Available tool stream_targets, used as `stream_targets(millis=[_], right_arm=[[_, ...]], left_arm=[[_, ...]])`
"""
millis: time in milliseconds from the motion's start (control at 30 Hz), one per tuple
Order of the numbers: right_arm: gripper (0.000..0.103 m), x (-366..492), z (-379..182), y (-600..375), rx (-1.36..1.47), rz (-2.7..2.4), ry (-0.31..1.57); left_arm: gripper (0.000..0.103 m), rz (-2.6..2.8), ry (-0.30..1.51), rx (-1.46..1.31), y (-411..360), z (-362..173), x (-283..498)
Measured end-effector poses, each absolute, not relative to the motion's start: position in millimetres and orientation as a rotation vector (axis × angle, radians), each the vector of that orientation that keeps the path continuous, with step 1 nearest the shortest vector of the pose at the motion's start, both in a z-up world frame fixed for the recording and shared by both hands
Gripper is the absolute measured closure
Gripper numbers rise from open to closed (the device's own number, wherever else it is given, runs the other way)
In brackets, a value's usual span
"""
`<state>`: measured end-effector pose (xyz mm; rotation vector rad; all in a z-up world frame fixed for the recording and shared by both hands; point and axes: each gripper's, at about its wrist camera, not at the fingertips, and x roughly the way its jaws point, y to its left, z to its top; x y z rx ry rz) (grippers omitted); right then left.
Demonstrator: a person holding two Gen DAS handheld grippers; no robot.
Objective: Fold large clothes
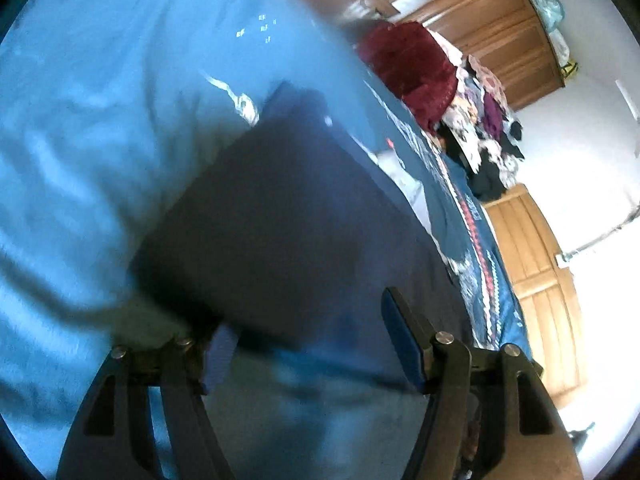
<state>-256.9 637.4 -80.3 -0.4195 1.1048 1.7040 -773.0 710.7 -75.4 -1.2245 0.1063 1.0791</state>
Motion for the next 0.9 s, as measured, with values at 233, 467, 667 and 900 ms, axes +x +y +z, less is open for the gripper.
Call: stream_targets(millis=[233, 467, 667, 900], right_arm=[[0.027, -257, -85, 632, -0.411, 1.716, 1.088], [0.021, -264, -85, 634, -0.439, 1.734, 1.042], [0.018, -269, -86, 634, -0.470, 1.737, 1.014], [0.026, -271, -41, 631, -0.414, 1.762, 1.014]], left_arm=[[0.031, 1.156, 0.027, -1.153, 729, -78, -763], [0.010, 1.097, -0.213, -1.212, 736, -101, -789], [0.025, 1.114, -0.158, -1.228, 747, -95, -783], [0.102, 1.319, 0.041, -1.061, 743, -73, -752]])
